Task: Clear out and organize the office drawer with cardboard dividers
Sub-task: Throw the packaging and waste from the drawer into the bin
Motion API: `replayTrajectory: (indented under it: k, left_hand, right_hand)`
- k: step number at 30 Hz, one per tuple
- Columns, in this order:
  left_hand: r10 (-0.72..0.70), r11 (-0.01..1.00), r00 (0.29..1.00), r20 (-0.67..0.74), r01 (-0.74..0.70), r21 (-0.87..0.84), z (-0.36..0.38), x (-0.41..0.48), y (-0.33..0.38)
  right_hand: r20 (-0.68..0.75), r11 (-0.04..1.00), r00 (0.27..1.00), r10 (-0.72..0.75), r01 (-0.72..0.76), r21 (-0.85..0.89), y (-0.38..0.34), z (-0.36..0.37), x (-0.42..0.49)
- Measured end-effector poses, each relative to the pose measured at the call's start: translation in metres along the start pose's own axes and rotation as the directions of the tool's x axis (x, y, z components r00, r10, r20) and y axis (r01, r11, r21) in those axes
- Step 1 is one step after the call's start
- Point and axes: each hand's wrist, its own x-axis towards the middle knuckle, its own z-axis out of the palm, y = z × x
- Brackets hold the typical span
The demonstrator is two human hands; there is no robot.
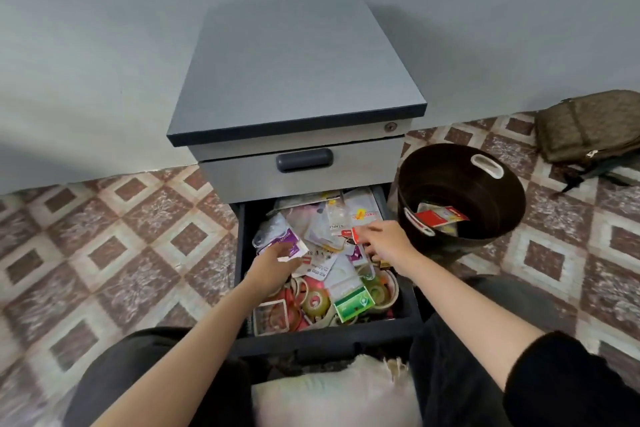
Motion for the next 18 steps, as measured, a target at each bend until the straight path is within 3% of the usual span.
replayTrajectory:
  k: [6, 8, 12, 18]
  left_hand:
    - [-0.024, 0.998, 0.999, -0.037, 0.026, 0.059, -0.014, 0.0, -0.034]
    - [0.029, 0.993, 0.996, -0.088, -0.018, 0.118, -0.014, 0.002, -0.037]
    - [0.213, 0.961, 0.968, -0.132, -0.182, 0.21, -0.009, 0.013, -0.036]
    - [0.18, 0.925, 0.979, -0.098, -0.135, 0.356, -0.004, 0.043, -0.039]
  right_hand:
    - [0.044, 0.95, 0.993, -0.11, 0.118, -0.288, 0.006, 0.026, 0.017]
    - [0.033, 0.91, 0.992, -0.124, 0.127, -0.395, 0.01, 0.031, 0.023]
    - [0.103, 0.675, 0.972, -0.213, 0.222, -0.704, 0.014, 0.034, 0.038]
    - [0.167, 0.547, 0.976, -0.14, 0.217, -0.809, 0.012, 0.038, 0.062]
